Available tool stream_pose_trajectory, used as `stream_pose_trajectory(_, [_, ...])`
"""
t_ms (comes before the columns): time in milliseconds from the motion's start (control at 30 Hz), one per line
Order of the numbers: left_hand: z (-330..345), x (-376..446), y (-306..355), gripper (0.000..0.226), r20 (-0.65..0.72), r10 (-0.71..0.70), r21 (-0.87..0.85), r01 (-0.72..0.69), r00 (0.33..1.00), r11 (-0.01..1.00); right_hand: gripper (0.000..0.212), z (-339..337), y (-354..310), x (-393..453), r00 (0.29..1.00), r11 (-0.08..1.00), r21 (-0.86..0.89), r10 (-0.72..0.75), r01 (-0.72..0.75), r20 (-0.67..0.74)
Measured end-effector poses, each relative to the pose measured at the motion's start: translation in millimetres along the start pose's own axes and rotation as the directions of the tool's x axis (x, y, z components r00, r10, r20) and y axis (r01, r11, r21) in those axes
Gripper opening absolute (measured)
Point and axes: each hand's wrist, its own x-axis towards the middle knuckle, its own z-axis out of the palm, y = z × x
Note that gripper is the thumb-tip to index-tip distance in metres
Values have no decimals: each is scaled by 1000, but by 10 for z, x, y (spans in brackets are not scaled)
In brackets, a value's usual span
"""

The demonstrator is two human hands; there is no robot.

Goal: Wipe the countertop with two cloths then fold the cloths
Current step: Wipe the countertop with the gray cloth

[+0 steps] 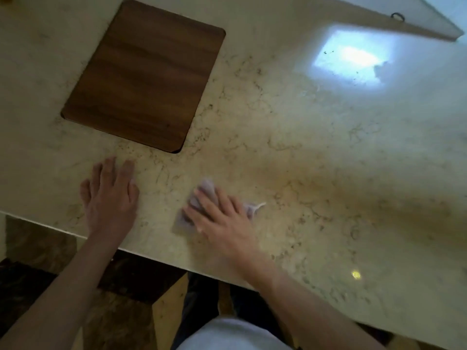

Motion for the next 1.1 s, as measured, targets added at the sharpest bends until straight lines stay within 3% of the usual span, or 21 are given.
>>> stream_pose_trajectory(67, [-19, -27, 107, 45, -30, -47, -35, 46, 998, 998, 59, 85, -106, -528, 984, 986, -13, -165, 167, 74])
stream_pose_trajectory(100, [-19, -61, 201, 46, -31, -50, -60, 48, 998, 997, 56, 56, 35, -724, 983, 986, -17, -164, 166, 80])
stream_pose_trajectory(133, [-5, -110, 318, 47, -18, -29, -84, 28, 999, 996, 53, -3, 289, -861, 994, 994, -43, -95, 98, 61])
stream_pose_trajectory(200, [85, -241, 553, 54, 34, 74, -79, -72, 997, 994, 51, -166, 955, -1013, 979, 975, -98, 202, -201, -3])
stream_pose_trajectory(300, [216, -379, 719, 57, 72, 126, -33, -124, 989, 992, 54, -516, 1831, -815, 770, 772, -46, 625, -634, -126])
stream_pose_trajectory(367, [215, -373, 724, 58, 70, 106, -26, -104, 992, 994, 52, -619, 1873, -407, 678, 686, -4, 718, -727, -156])
stream_pose_trajectory(433, [194, -377, 715, 58, 80, 106, -24, -104, 991, 994, 48, -556, 1506, -97, 749, 762, 15, 640, -647, -171])
stream_pose_trajectory(533, [167, -390, 750, 58, 88, 102, -39, -99, 991, 994, 52, -198, 669, -98, 954, 957, -6, 288, -290, -77])
stream_pose_trajectory(600, [154, -396, 753, 57, 88, 92, -32, -90, 992, 995, 51, 17, 273, -468, 996, 997, -12, 82, -82, -45])
stream_pose_trajectory(667, [156, -397, 736, 58, 100, 87, -37, -84, 991, 996, 53, 127, 207, -1074, 998, 998, 8, 67, -67, -18])
stream_pose_trajectory(733, [156, -395, 737, 59, 111, 78, -63, -71, 991, 996, 56, 102, 540, -1743, 984, 984, -26, 175, -176, -40])
stream_pose_trajectory(800, [156, -402, 760, 59, 101, 76, -60, -70, 992, 996, 58, -26, 1167, -2312, 907, 906, -54, 416, -419, -58])
stream_pose_trajectory(833, [152, -404, 771, 58, 94, 79, -52, -74, 992, 996, 58, -129, 1508, -2492, 819, 820, -24, 568, -571, -86])
stream_pose_trajectory(900, [161, -400, 774, 57, 86, 80, -39, -77, 993, 996, 56, -333, 2042, -2533, 544, 561, 84, 823, -824, -163])
stream_pose_trajectory(933, [168, -397, 775, 57, 84, 78, -33, -76, 993, 997, 55, -402, 2208, -2393, 404, 430, 135, 897, -893, -182])
stream_pose_trajectory(967, [181, -393, 772, 57, 84, 78, -25, -76, 993, 997, 53, -429, 2297, -2177, 309, 342, 165, 930, -925, -197])
stream_pose_trajectory(1000, [191, -394, 772, 57, 82, 76, -21, -74, 994, 997, 52, -448, 2303, -1925, 281, 319, 174, 936, -931, -213])
stream_pose_trajectory(1033, [192, -392, 781, 56, 73, 77, -18, -76, 994, 997, 52, -452, 2252, -1667, 307, 350, 170, 922, -921, -237])
stream_pose_trajectory(1100, [174, -396, 818, 50, 56, 88, -8, -87, 995, 996, 52, -382, 1953, -1233, 463, 512, 150, 844, -846, -269])
